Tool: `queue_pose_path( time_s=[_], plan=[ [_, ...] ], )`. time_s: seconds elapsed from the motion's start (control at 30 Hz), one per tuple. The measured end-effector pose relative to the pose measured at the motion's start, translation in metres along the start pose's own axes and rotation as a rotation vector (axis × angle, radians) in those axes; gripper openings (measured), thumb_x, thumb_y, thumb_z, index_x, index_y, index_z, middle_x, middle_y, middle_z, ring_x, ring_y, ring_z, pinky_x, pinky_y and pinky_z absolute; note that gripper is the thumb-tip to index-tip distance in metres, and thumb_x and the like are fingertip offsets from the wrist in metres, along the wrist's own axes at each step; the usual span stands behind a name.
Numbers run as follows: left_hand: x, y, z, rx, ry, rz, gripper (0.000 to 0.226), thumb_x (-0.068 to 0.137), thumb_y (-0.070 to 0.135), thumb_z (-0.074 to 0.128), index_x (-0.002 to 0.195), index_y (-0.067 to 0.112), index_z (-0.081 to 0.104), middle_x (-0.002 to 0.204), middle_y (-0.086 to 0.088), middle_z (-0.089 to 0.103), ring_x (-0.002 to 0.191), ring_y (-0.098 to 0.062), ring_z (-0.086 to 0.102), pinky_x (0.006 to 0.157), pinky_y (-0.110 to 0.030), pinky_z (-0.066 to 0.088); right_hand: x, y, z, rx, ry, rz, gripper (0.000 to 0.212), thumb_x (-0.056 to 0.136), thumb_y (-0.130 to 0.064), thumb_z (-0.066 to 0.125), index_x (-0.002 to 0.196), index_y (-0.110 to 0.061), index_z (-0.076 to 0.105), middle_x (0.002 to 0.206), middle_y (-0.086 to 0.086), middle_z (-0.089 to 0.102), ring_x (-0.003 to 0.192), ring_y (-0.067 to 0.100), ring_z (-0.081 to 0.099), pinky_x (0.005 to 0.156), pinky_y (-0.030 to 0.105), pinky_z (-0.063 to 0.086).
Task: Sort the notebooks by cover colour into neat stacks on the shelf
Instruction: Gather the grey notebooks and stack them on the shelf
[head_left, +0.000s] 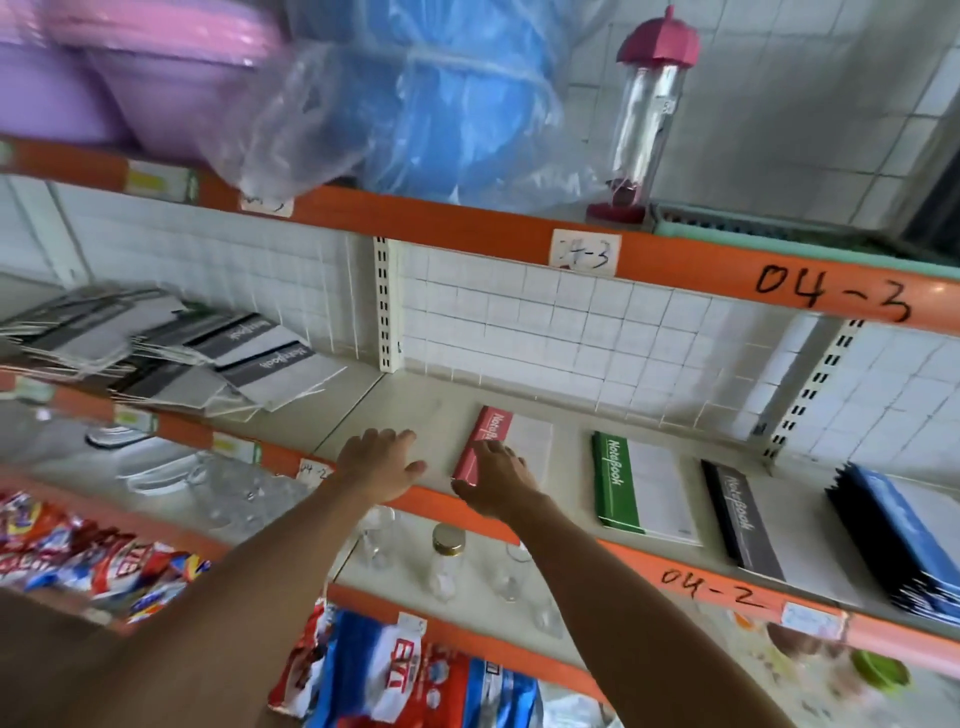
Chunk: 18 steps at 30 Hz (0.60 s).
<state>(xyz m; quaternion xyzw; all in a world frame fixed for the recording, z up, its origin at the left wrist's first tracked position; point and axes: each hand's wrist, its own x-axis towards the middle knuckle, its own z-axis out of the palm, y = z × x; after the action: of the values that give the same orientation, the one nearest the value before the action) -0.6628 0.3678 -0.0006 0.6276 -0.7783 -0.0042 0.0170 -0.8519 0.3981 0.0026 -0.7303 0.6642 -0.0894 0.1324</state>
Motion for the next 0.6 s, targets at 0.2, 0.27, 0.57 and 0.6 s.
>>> queue_pose_path(
  time_s=[0.2,0.27,0.57,0.6],
  plan=[
    [0.006,-0.076,-0.001,-0.047,-0.004,-0.057,0.056,0.095,0.056,0.046,0.140,0.022,0.045,0.131,-0.008,0.059,0.119,-0.030,0.053,0.094,-0.041,0.043,0.040,-0.066,0.026,0.003,-0.028,-0.049,0.067,0.091,-0.045,0.061,0.145,-0.012,0.037,0.149,0.010,0.041,0.136,0.031,0.040,0.111,0.042,0.035],
    [0.012,-0.104,0.003,-0.045,-0.003,-0.081,0.056,0.095,0.056,0.046,0.139,0.021,0.045,0.130,-0.008,0.059,0.117,-0.030,0.053,0.095,-0.041,0.044,0.058,-0.090,0.038,0.007,-0.041,-0.061,0.066,0.091,-0.045,0.061,0.144,-0.012,0.038,0.148,0.010,0.042,0.135,0.031,0.040,0.111,0.042,0.034],
    [0.070,-0.248,0.007,-0.010,-0.012,-0.168,0.053,0.094,0.054,0.047,0.137,0.023,0.048,0.131,-0.006,0.059,0.120,-0.030,0.053,0.097,-0.039,0.044,0.171,-0.195,0.087,0.050,-0.088,-0.126,0.064,0.091,-0.042,0.060,0.144,-0.012,0.039,0.147,0.011,0.043,0.135,0.030,0.041,0.109,0.038,0.034],
    [0.077,-0.264,0.005,0.001,-0.016,-0.174,0.054,0.093,0.054,0.048,0.138,0.024,0.048,0.133,-0.006,0.059,0.121,-0.030,0.052,0.098,-0.039,0.043,0.184,-0.208,0.092,0.063,-0.084,-0.126,0.065,0.092,-0.042,0.059,0.145,-0.012,0.039,0.147,0.011,0.043,0.135,0.030,0.041,0.110,0.038,0.033]
  ],
)
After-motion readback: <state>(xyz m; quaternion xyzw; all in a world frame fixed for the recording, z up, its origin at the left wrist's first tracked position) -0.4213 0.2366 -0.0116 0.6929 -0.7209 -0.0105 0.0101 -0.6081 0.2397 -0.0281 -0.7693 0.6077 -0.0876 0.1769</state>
